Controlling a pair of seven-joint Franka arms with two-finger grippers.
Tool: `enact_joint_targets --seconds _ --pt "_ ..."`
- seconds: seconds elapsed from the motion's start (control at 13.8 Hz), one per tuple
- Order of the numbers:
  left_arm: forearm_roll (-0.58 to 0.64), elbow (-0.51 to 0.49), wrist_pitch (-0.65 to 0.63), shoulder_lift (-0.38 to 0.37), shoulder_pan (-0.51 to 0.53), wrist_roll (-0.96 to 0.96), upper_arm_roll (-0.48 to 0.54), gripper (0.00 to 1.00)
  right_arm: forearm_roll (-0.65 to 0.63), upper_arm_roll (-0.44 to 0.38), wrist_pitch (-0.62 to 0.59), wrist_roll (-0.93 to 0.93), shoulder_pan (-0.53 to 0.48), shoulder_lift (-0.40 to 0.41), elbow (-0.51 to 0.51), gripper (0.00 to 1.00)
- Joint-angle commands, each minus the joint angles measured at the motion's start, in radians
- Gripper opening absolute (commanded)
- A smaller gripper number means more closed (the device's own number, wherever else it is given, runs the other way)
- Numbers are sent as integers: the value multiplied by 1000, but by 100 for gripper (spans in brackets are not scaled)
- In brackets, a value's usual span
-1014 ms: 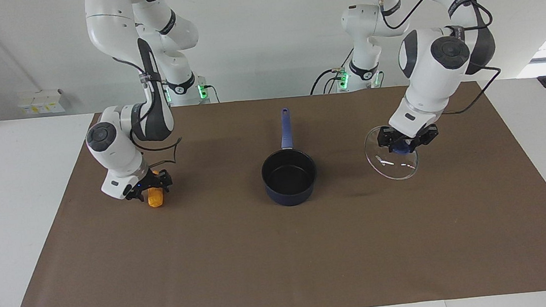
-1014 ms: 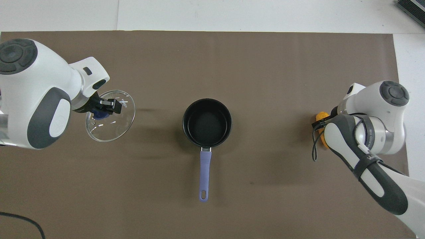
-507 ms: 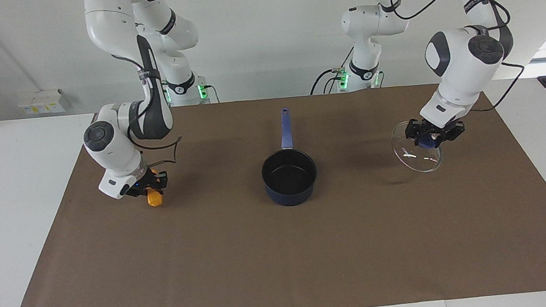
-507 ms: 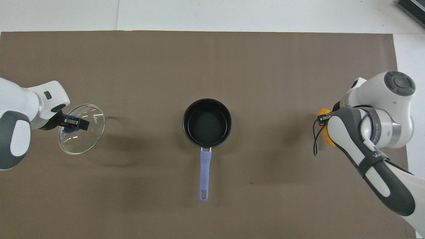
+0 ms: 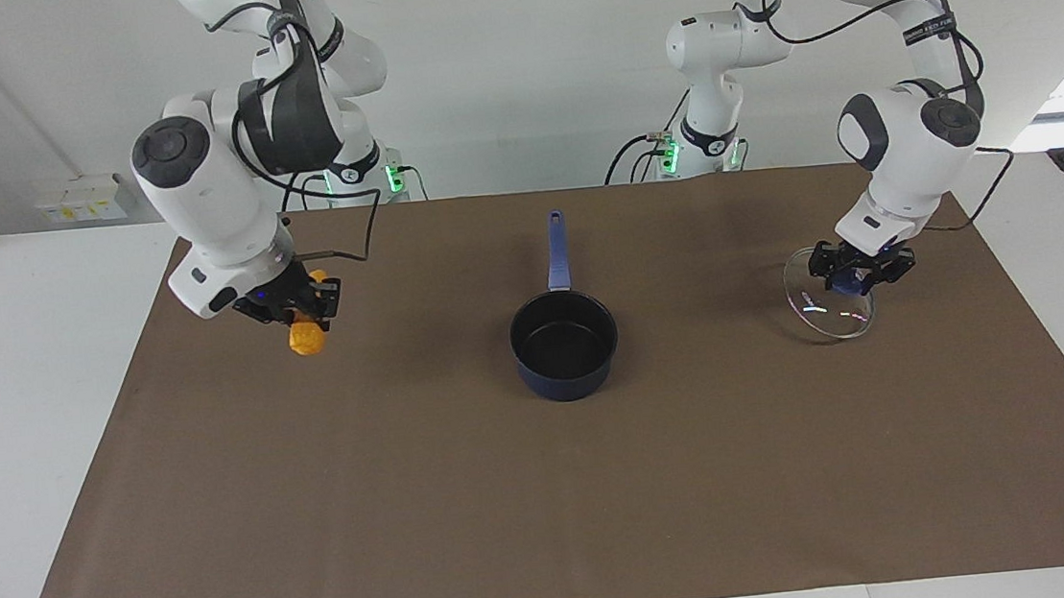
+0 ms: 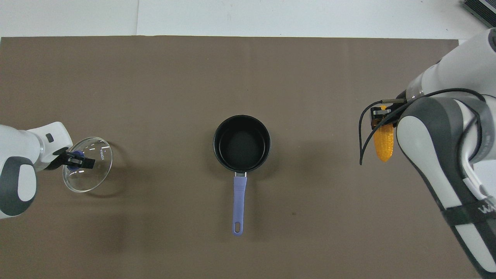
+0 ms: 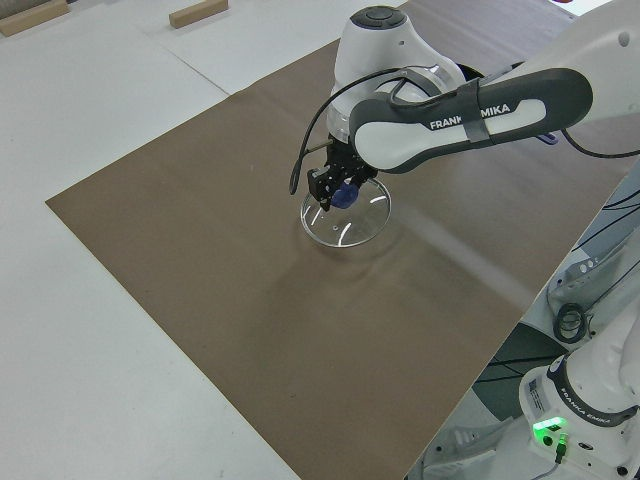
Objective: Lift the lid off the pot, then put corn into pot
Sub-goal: 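Lower the lid beside the pot while the right gripper grasps the corn, then carry the corn over the pot while the left gripper releases the lid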
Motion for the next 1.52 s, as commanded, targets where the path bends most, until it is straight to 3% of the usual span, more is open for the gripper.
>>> enact_joint_targets --seconds 0.0,0.07,0.14,0.43,0.94,1.23,1.45 --pt "6 -134 66 -110 20 26 -10 0 34 71 10 168 3 35 62 0" --pt "6 -134 63 -108 17 33 -10 55 35 91 62 231 30 37 62 0" --pt "6 -134 61 -108 18 42 -11 100 34 93 90 269 64 41 62 0" --pt "6 -114 51 -99 12 27 -11 100 26 93 188 459 217 118 107 0" --pt "2 67 11 4 -37 -235 -16 100 28 94 332 502 337 250 127 0" --pt "0 273 -191 51 -86 -369 -16 100 19 91 400 504 398 331 128 0" --pt "2 428 -363 64 -92 -363 -16 100 17 93 428 499 397 336 107 0"
